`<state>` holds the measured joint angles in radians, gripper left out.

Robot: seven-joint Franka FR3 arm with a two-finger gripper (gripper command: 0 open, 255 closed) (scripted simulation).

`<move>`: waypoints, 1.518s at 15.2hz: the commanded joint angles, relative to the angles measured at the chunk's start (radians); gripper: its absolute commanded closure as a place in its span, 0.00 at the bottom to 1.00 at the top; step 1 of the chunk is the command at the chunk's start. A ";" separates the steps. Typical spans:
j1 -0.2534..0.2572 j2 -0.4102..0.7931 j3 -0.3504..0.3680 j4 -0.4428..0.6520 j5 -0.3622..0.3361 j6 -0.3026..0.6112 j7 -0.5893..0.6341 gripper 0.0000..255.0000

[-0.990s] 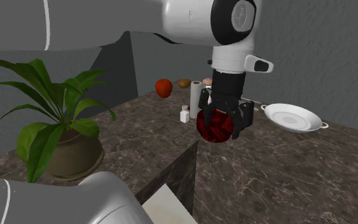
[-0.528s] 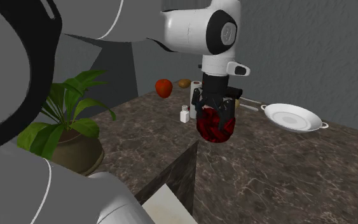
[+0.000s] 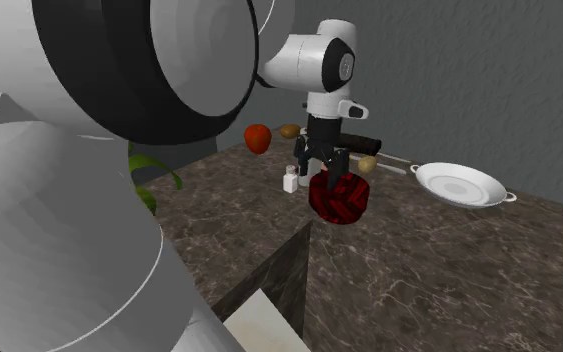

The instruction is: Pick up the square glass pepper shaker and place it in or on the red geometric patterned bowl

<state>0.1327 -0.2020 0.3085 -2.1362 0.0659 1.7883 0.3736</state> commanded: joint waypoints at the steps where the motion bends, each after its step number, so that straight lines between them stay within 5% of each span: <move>1: 0.008 0.073 0.023 0.046 -0.009 0.021 0.040 0.00; 11: 0.096 0.465 0.089 0.389 -0.110 0.035 0.239 0.00; 21: 0.276 0.923 0.071 0.961 -0.219 -0.103 0.362 0.00; 23: 0.285 0.946 0.068 0.981 -0.223 -0.100 0.365 0.00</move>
<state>0.4095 0.7300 0.3770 -1.1723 -0.1544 1.6907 0.7334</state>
